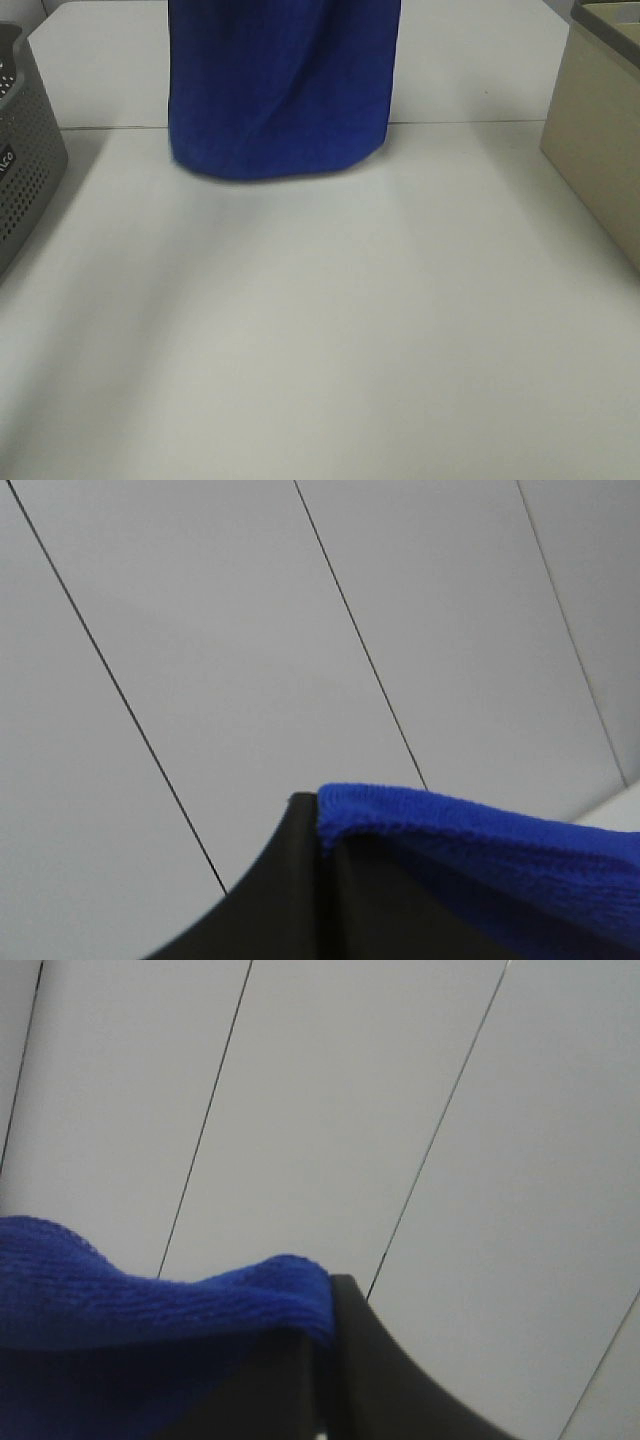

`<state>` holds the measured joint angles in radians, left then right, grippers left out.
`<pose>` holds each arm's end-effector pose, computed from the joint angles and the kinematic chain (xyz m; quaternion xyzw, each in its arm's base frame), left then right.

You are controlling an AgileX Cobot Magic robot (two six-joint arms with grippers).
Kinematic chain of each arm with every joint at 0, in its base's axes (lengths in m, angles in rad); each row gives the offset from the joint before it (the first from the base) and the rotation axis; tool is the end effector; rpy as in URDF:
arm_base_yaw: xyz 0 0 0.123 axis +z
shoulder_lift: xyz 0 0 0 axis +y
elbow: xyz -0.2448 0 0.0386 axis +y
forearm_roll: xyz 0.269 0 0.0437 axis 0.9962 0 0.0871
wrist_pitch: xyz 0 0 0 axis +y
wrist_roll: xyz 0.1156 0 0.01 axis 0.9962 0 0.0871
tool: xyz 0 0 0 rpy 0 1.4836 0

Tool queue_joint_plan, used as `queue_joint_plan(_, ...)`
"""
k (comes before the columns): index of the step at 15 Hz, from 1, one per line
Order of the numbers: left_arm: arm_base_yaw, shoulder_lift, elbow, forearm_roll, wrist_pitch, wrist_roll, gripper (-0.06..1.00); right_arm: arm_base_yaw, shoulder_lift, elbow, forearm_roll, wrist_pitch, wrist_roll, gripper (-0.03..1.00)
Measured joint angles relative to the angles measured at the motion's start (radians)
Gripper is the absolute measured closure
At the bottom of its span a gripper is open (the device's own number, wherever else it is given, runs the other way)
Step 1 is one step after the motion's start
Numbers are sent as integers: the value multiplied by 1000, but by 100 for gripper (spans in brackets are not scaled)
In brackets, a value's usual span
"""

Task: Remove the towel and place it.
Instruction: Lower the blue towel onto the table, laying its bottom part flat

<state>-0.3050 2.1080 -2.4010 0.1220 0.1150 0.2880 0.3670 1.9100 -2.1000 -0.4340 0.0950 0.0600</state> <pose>0.4920 -0.1532 0.4635 0.2070 0.5707 0.0456 0.7933 0.4568 0.1706 0.4566 -0.2156 0.5989 -0.0147 0.7711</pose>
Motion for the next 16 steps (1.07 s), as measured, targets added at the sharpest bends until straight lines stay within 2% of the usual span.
queue_joint_plan(2, 0, 10, -68, 4, 26, 22, 94, -8, 0, -27, 10, -2, 5, 95)
queue_joint_plan(5, 0, 14, -85, 4, 190, 41, 94, -11, 8, -29, 27, 86, 5, 95)
queue_joint_plan(6, -12, 22, -85, 4, 331, 80, 94, -11, 10, -29, 44, 211, 5, 95)
queue_joint_plan(7, -17, 22, -85, 4, 366, 90, 94, -11, 10, -29, 50, 254, 5, 95)
queue_joint_plan(9, -60, 22, -85, -3, 590, 138, 94, -11, 10, -29, 109, 463, -15, 95)
queue_joint_plan(11, -93, 22, -85, -23, 821, 154, 94, -11, 10, -29, 219, 716, -82, 95)
queue_joint_plan(13, -101, 22, -85, -27, 1019, 119, 94, -11, 10, -29, 323, 911, -148, 95)
queue_joint_plan(14, -101, 22, -82, -27, 1079, 84, 94, -11, 10, -29, 355, 998, -174, 95)
queue_joint_plan(16, -101, 19, -49, -29, 1096, 41, 94, -11, 10, -29, 390, 1084, -198, 95)
